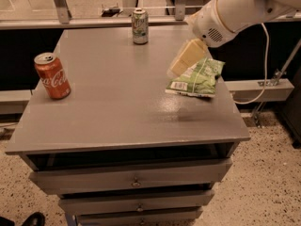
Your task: Move 7up can near coke can
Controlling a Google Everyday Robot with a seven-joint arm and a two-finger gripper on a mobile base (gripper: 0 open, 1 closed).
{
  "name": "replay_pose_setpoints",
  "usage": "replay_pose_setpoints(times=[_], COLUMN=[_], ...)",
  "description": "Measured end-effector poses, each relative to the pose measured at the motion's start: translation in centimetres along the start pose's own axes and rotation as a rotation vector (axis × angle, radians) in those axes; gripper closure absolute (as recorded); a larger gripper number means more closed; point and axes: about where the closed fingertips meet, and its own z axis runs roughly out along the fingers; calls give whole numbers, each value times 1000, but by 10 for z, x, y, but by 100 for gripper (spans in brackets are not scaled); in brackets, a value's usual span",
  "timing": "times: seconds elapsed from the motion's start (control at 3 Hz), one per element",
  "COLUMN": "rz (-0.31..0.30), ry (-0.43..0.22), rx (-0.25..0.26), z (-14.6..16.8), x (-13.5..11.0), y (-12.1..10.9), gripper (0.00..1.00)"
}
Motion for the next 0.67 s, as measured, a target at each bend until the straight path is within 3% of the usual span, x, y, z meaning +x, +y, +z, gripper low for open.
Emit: replay_pose_setpoints(times=[0.33, 0.67], rz=[22, 59], ry=[-48, -132], rx=[13, 37], z=[18, 58], x=[-3, -9], y=[-4, -23], gripper=[0, 0])
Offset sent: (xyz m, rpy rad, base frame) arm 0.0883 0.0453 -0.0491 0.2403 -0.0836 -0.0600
